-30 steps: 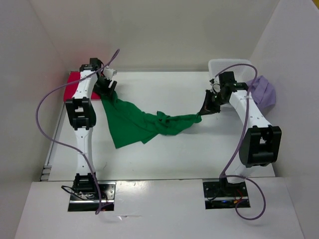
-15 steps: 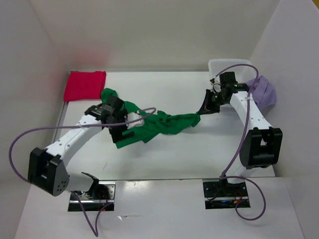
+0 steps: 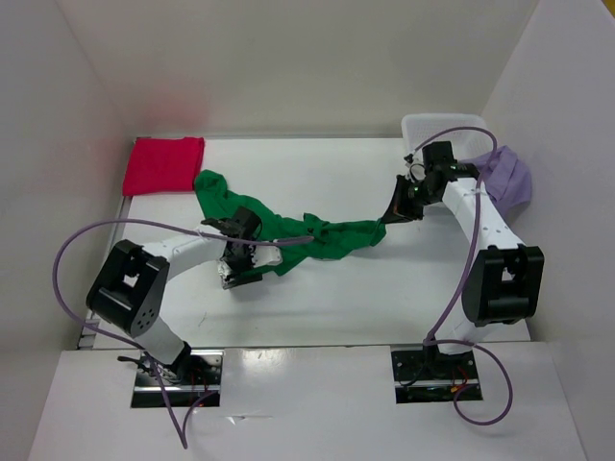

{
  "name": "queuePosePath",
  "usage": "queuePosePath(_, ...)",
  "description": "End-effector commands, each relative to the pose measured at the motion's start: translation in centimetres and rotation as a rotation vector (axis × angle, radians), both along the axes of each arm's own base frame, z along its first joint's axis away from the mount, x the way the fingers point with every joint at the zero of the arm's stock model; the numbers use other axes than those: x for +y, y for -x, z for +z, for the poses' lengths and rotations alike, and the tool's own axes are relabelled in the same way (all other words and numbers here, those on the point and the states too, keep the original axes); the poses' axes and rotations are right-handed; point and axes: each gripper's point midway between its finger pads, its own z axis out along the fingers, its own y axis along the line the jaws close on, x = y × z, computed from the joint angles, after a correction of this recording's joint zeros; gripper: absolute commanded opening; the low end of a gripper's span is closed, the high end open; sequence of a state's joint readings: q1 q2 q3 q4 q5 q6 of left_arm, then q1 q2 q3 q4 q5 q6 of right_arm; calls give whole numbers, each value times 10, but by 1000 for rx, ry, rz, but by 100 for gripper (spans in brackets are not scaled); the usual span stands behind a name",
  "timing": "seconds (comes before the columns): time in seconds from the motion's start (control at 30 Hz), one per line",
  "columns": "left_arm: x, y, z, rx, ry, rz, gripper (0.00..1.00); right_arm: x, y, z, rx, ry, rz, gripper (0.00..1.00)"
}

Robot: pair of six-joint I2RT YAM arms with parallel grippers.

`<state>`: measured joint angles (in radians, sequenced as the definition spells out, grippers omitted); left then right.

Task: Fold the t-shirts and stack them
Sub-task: Flatten out the tshirt

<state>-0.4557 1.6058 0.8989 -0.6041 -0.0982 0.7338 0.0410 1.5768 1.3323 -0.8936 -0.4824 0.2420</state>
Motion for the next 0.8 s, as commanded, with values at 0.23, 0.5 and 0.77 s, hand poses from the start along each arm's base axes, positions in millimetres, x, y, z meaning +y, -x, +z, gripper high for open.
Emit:
queuePosePath(0.23,10,-2,-49,49,-63,105,0,-2,-5,17,-82,-1,-9,0)
queuePosePath(0.5,7,14,64,-18,191,148,0,-14,63,-25,107,45,-69,0)
queuePosePath(0.77,12,-159,282,-439,580,254,0,-1,-115,131,-253,-377,-43,0)
